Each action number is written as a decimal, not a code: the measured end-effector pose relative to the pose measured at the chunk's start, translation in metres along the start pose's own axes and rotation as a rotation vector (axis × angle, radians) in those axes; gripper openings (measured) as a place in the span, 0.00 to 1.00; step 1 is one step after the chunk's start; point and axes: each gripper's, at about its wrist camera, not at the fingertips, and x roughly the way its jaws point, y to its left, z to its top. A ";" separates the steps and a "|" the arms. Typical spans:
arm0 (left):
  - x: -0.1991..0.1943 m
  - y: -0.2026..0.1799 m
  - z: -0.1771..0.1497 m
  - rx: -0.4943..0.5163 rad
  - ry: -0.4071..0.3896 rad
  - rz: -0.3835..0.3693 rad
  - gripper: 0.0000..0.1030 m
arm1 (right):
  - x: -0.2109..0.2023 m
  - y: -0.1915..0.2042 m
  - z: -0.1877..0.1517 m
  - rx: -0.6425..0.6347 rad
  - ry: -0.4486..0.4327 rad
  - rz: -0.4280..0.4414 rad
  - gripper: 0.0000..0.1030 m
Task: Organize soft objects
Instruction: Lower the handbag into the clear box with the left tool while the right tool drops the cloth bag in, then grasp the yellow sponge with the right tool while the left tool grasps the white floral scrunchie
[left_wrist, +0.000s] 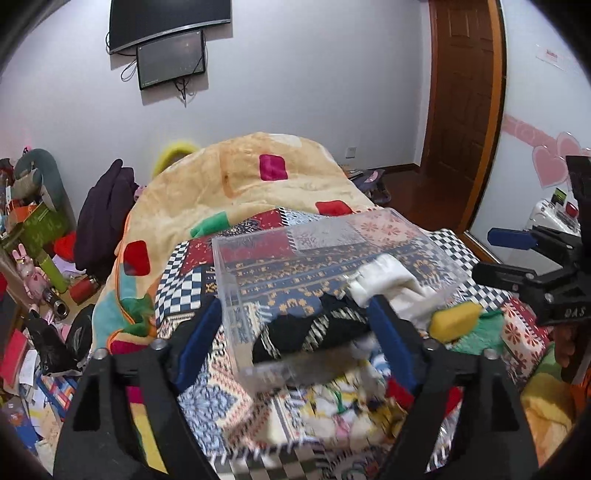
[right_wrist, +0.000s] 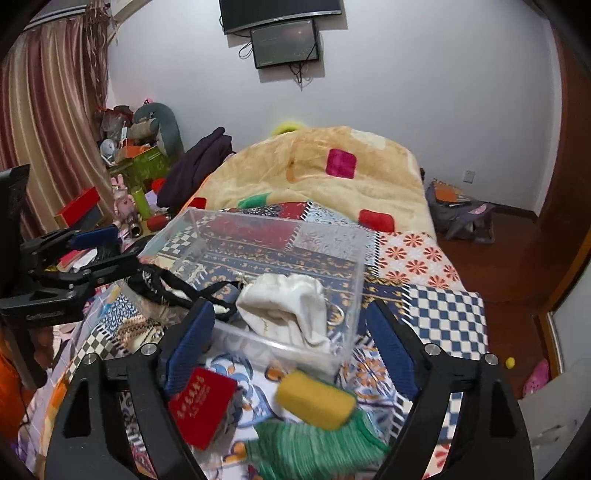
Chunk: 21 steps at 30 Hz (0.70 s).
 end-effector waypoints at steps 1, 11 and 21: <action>-0.003 -0.002 -0.004 0.003 0.002 -0.001 0.85 | -0.002 -0.001 -0.002 0.004 0.004 -0.001 0.81; 0.001 -0.018 -0.052 -0.006 0.101 -0.047 0.87 | 0.012 -0.018 -0.039 0.067 0.098 -0.016 0.82; 0.034 -0.014 -0.073 -0.071 0.184 -0.134 0.55 | 0.046 -0.021 -0.056 0.068 0.196 -0.021 0.79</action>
